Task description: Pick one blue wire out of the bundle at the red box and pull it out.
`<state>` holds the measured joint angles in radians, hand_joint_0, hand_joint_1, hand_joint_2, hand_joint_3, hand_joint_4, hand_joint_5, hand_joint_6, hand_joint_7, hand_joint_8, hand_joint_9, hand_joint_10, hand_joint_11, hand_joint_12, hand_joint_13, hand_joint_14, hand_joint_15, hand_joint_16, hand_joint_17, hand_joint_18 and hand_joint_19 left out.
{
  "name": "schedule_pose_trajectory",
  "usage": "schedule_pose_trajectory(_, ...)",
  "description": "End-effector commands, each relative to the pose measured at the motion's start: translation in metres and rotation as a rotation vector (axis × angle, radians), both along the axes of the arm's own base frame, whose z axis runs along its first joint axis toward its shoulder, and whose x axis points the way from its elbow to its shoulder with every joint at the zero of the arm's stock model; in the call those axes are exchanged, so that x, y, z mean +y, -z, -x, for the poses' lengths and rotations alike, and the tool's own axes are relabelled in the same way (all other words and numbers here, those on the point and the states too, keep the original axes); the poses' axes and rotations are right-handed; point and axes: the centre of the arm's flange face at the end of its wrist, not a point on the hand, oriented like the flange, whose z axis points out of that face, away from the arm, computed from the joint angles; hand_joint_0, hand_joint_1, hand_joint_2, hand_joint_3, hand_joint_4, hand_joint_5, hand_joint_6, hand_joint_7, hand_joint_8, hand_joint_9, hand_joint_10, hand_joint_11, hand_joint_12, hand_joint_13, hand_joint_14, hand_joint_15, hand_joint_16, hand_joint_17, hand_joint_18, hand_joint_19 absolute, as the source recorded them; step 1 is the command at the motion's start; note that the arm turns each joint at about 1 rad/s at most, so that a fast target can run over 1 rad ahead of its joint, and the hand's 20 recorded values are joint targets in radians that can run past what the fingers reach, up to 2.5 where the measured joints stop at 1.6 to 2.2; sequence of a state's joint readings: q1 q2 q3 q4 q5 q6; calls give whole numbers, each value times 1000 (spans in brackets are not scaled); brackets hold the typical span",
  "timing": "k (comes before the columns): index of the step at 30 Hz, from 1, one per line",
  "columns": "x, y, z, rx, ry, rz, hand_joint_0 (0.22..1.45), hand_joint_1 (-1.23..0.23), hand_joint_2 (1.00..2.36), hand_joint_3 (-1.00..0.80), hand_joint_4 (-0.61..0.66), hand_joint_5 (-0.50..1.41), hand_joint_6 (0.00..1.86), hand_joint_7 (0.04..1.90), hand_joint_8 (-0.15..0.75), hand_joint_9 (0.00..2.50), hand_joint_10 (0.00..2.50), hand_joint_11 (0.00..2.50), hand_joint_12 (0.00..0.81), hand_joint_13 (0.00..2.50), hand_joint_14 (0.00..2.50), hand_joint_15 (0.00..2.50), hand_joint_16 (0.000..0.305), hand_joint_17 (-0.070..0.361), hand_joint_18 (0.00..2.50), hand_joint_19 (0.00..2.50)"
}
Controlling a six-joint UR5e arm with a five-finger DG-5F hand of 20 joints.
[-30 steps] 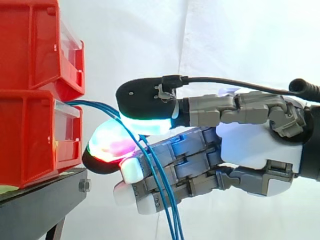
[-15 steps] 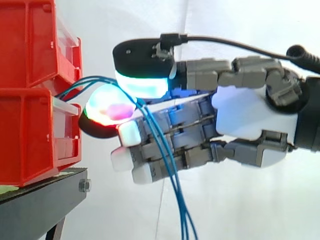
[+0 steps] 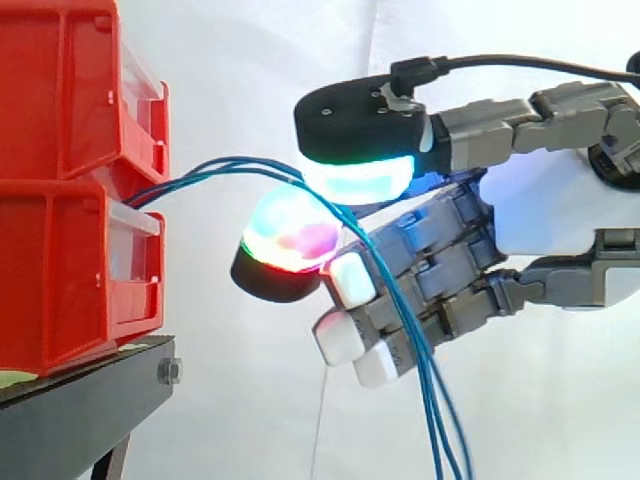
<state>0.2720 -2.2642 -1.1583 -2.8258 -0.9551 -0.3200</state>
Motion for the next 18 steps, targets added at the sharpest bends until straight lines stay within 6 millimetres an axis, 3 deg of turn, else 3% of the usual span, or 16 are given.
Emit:
schedule_pose_trajectory(1,-1,-5,5,18,-7,-15,629,-740,1009,35,22,-161,982,895,383,987,10,754,460,910,16,498,62,140,828,390)
schedule_pose_trajectory(18,-16,-30,23,88,-9,-5,621,-735,1013,-2,61,-169,982,877,375,963,10,760,453,895,15,496,61,137,811,400)
